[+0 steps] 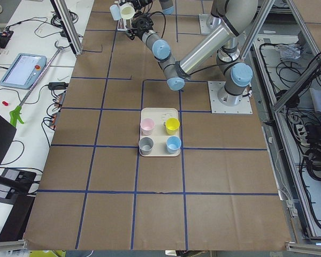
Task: Transfer IKEA cup to right arm and place on rack
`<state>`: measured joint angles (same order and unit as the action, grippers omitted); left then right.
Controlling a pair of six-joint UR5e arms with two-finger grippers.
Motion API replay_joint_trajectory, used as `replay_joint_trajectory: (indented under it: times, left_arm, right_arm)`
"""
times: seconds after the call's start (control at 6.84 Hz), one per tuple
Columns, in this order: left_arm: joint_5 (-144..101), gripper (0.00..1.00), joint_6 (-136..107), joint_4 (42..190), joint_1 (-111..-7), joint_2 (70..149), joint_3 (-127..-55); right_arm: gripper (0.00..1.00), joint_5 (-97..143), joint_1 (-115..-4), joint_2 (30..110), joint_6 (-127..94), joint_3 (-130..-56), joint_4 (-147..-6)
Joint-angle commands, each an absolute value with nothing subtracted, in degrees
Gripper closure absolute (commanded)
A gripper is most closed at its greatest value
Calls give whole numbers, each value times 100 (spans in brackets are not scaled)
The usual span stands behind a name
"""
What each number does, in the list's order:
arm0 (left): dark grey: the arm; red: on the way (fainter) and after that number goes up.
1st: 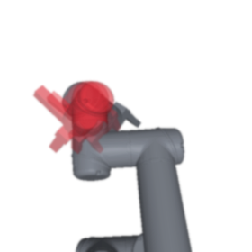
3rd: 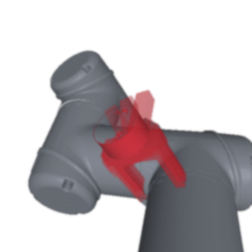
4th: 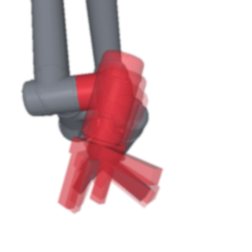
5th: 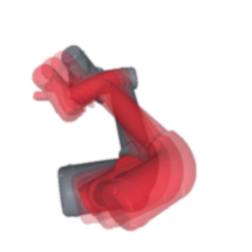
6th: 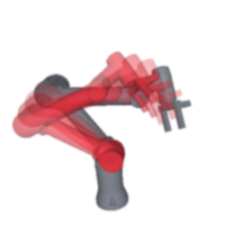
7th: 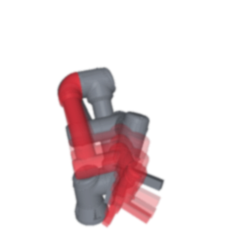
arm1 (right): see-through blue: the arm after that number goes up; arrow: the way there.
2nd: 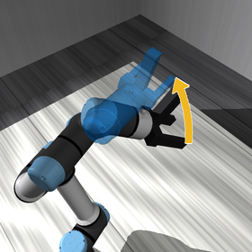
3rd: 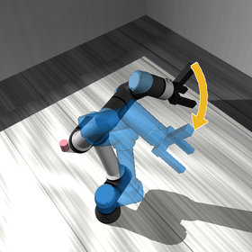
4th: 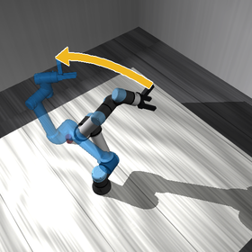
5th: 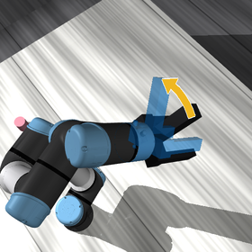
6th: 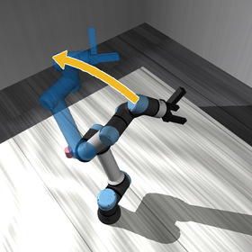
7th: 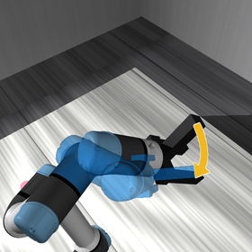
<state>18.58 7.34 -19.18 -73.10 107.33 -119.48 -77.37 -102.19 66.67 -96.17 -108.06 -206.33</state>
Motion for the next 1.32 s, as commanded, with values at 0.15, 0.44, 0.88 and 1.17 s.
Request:
replay_joint_trajectory:
  times: [0.15, 0.44, 0.88, 1.17]
  left_arm:
    - [3640, 1, 293, -595, -7330, 10521, -11263]
    - [4819, 1, 281, 766, -7566, 10189, -10751]
    - [6384, 1, 272, 3797, -7794, 9379, -10005]
    - [7660, 1, 159, 6463, -8286, 9334, -8883]
  right_arm:
    - [91, -6989, -9108, 6741, -7217, -10793, -20672]
    - [91, -6987, -8476, 6724, -4505, -10784, -20654]
    - [92, -7084, -7491, 6444, -1600, -10540, -20610]
    - [92, -6997, -7051, 5812, -617, -9943, -20672]
